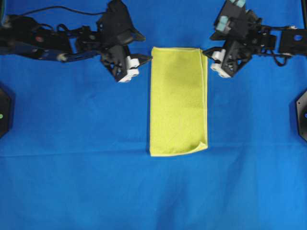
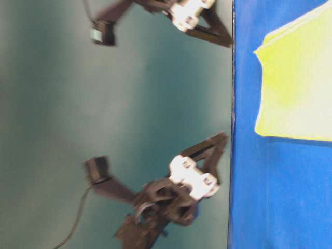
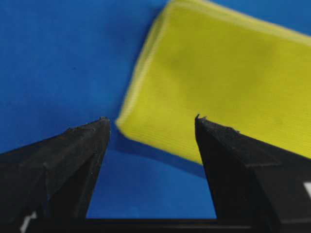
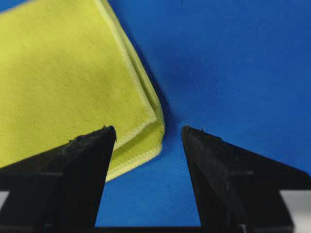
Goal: Fold the yellow towel.
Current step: 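Move both grippers to the towel's top corners and grasp them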
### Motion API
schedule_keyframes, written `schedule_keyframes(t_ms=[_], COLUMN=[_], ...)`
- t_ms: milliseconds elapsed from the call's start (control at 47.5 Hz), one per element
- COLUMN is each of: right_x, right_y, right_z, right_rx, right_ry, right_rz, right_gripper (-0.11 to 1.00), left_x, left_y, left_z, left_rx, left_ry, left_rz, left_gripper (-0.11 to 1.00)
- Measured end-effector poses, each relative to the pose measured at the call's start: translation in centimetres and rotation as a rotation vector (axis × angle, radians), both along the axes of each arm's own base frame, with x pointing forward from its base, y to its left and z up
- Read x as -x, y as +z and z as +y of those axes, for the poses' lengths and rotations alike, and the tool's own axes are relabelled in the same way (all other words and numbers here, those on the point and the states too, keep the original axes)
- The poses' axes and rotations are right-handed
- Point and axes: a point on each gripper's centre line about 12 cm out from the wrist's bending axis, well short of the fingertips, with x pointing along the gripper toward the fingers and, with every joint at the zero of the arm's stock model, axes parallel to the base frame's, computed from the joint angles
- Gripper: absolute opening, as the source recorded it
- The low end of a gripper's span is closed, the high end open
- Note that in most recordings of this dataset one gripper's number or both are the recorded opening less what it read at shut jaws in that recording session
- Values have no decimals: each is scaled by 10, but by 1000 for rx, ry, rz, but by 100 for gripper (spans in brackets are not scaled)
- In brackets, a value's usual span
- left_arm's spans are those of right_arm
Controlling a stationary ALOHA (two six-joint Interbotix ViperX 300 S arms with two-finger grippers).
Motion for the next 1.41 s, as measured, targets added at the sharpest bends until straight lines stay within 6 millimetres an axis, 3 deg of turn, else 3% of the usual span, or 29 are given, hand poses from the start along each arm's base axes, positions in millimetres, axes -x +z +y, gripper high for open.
schedule_keyframes(t_ms=[252,484,589,652,736,778,821,1094,1410], right_x=[-6,-7,-9,-10,-10,-10,-10,-7,-3], right_y=[-40,-56,-57,-57,-57,-57,-58,-58,-33], right_z=[-14,-23,-24,-24,-24,-24,-24,-22,-24], right_rx=[-50,-72,-69,-64,-59,-58,-58,-60,-23], right_ry=[-15,-36,-31,-25,-16,-17,-14,-15,-27], right_rz=[33,56,59,60,63,63,65,72,48], right_gripper=[60,59,51,36,11,4,4,4,4], left_x=[-10,-13,-15,-16,-16,-16,-16,-14,-10], left_y=[-42,-70,-76,-79,-81,-81,-81,-83,-50], left_z=[27,43,46,47,46,46,46,44,47], left_rx=[10,26,28,24,10,2,-3,-5,-52], left_ry=[51,83,85,82,69,62,57,35,14], left_rz=[34,69,77,83,97,105,114,174,179], left_gripper=[68,65,51,35,17,9,4,4,4])
